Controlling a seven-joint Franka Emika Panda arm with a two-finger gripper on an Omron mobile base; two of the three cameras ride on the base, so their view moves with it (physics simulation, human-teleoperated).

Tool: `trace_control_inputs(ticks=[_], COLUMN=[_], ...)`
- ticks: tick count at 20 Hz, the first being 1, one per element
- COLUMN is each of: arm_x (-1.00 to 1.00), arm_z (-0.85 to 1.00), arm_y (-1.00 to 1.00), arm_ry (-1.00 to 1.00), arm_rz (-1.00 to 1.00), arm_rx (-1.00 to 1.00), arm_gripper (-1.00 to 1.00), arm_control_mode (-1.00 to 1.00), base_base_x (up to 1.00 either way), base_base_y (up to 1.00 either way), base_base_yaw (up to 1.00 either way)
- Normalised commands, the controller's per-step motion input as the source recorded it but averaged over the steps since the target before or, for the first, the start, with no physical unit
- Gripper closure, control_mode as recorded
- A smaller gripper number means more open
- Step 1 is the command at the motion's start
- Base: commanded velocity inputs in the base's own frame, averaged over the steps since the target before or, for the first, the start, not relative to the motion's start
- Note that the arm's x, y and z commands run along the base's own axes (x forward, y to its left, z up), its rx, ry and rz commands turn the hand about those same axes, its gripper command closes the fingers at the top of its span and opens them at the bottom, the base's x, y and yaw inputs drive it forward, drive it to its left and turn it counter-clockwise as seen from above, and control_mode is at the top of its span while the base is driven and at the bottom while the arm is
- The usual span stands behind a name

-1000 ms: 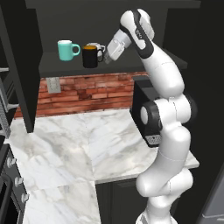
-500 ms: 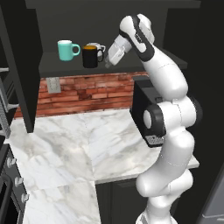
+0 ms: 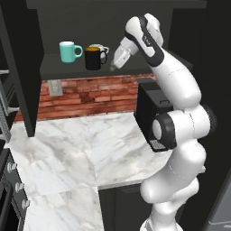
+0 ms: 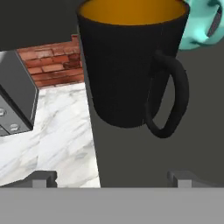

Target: Pick the mug on the counter and place it in the cabinet with the handle facing the right, like the mugs already inside.

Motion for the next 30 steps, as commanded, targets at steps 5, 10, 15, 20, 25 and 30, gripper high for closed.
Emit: trace_control_inputs(ticks=[5,10,15,20,25,30], arm_x=[-0.57,-0.80,-1.00,-1.00,-1.00,-0.75], arm_z=[0.02,0.06,-0.03,-0.26,-0.42,-0.95], arm_y=[0.04,0.03,0.00,-0.04,0.00,0.00], arm_ry=[-0.02,0.00,0.00,0.00,0.04,0.20], arm_rz=[-0.10,-0.12,-0.11,-0.11,-0.11,-0.12], arm_rx=[0.00,0.00,0.00,0.00,0.01,-0.09], arm_gripper=[-1.00,-1.00,-1.00,-1.00,-1.00,-1.00], arm_control_mode=[-1.00,-1.00,-1.00,-1.00,-1.00,-1.00], base_base_x=[0.00,0.00,0.00,0.00,0.00,0.00], base_base_y=[0.00,0.00,0.00,0.00,0.00,0.00], base_base_yaw=[0.00,0.00,0.00,0.00,0.00,0.00])
